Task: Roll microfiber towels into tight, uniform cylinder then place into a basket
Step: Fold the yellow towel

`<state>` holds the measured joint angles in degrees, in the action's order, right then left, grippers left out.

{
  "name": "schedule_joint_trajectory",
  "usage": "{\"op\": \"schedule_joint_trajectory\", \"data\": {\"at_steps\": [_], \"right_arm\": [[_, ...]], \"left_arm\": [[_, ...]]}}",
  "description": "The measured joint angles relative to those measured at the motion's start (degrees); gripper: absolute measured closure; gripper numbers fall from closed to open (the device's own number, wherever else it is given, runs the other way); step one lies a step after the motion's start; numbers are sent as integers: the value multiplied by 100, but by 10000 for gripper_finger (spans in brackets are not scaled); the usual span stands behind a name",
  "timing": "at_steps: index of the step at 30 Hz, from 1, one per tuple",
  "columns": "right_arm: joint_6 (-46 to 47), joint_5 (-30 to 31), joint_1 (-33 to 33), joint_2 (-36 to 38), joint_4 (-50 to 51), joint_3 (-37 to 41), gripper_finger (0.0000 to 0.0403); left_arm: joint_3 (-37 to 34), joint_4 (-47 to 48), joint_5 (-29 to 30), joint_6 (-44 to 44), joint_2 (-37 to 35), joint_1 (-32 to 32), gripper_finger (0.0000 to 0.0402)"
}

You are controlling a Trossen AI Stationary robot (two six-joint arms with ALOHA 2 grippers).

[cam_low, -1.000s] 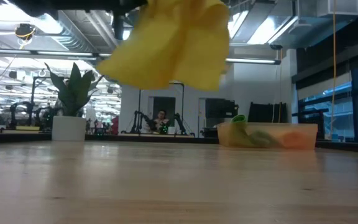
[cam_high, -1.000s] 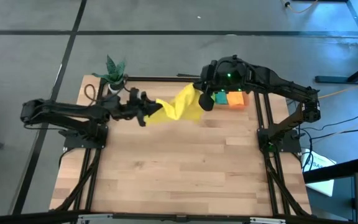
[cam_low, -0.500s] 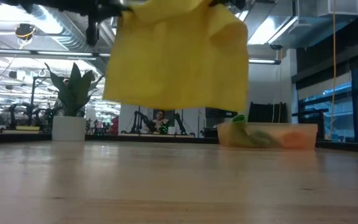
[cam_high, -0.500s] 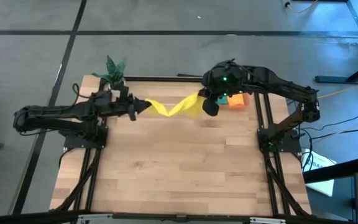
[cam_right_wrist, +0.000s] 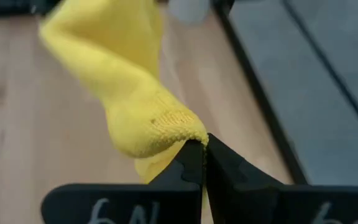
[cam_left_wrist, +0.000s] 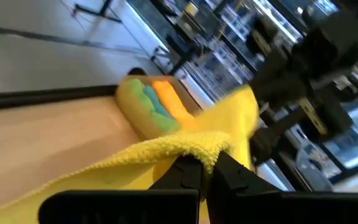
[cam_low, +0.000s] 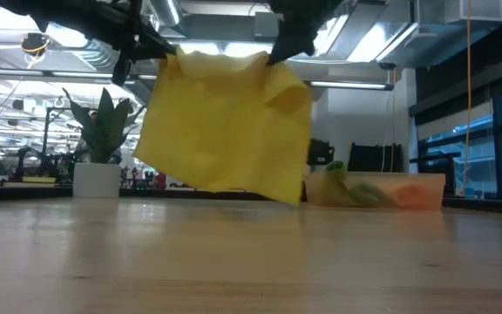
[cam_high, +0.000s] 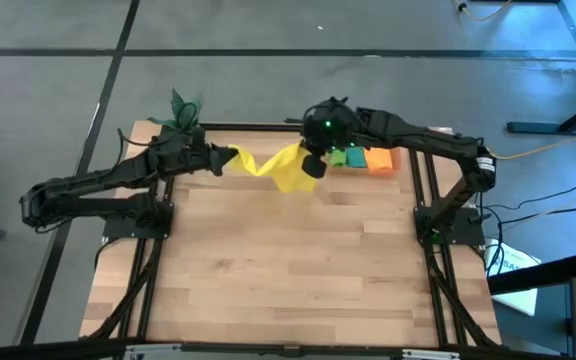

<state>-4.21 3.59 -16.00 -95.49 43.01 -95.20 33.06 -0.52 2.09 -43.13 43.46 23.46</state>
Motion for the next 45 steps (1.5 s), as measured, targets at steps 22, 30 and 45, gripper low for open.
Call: {"op": "schedule_joint_trajectory", "data": {"at_steps": [22, 30, 45], "right_arm": [[948, -295, 1296, -202, -250, 1709, 394], [1756, -840, 1735, -202, -1010, 2561, 394], [2234, -1230, 2317, -455, -1351, 2702, 393]], "left_arm": [[-2, 2938, -1339, -1498, 138, -1800, 401], [-9, 3084, -1303, -2414, 565, -2724, 401], [-9, 3079, -1314, -3451, 1690, -3819, 401]]}}
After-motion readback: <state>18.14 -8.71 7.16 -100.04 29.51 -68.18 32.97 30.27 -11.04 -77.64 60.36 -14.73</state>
